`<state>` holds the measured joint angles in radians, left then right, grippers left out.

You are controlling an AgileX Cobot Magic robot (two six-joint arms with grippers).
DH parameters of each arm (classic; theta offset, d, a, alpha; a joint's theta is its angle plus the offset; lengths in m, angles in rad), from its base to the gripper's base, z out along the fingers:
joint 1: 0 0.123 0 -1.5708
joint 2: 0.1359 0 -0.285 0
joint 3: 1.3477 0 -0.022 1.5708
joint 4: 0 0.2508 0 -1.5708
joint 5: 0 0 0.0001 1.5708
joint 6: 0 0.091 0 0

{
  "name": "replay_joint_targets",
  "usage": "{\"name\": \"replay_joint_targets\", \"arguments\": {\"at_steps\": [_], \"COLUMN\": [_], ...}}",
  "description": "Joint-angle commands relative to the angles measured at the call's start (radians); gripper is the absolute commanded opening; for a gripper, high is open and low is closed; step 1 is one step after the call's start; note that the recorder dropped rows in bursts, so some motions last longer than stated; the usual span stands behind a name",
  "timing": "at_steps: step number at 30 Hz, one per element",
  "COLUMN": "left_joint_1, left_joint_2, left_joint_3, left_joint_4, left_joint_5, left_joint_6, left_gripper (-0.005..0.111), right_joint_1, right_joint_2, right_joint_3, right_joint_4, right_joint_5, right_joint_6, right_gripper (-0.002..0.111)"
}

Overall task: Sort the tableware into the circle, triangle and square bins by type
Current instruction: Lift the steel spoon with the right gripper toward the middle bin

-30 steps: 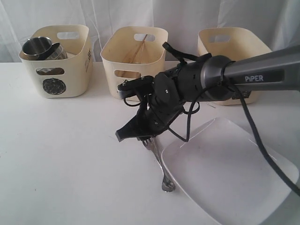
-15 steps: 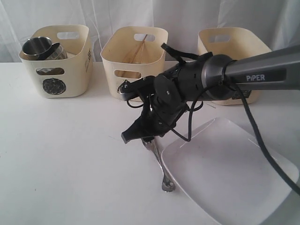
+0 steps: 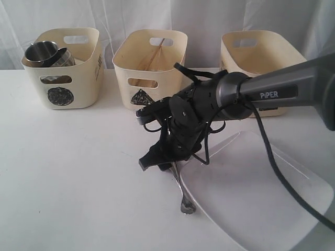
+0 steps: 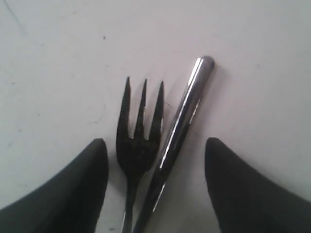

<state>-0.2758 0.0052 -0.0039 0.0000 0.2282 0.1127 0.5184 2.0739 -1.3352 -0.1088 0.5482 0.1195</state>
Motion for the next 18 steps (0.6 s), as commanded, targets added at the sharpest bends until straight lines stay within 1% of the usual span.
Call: {"name": "replay_joint_targets", "arguments": {"at_steps": [1, 2, 7, 8, 18], "left_joint_1": [-0.005, -0.005, -0.005, -0.005, -0.005], "left_joint_2": [-0.005, -0.005, -0.005, -0.005, -0.005], "left_joint_3": [0.004, 0.004, 0.004, 0.004, 0.004], "left_joint_4": [0.000, 0.000, 0.000, 0.000, 0.000], "left_joint_5": [0.004, 0.004, 0.004, 0.004, 0.004], "left_joint_6": [-0.001, -0.001, -0.001, -0.001, -0.001], "left_gripper": [0.000, 0.000, 0.000, 0.000, 0.000], "right_joint_1": [0.009, 0.009, 0.034, 0.038, 0.079], "right_joint_2": [0.021, 0.021, 0.021, 0.021, 0.018], "right_joint_3": [-0.001, -0.001, -0.001, -0.001, -0.061], "right_joint_4": [-0.009, -0.009, 0.005, 0.005, 0.082], "right_joint_5": [0.026, 0.027, 0.015, 0.006, -0.087], "right_joint_6": [-0.014, -0.022, -0.038, -0.038, -0.036], "right_gripper": [0.047, 0.042, 0.004, 0.000, 0.000]}}
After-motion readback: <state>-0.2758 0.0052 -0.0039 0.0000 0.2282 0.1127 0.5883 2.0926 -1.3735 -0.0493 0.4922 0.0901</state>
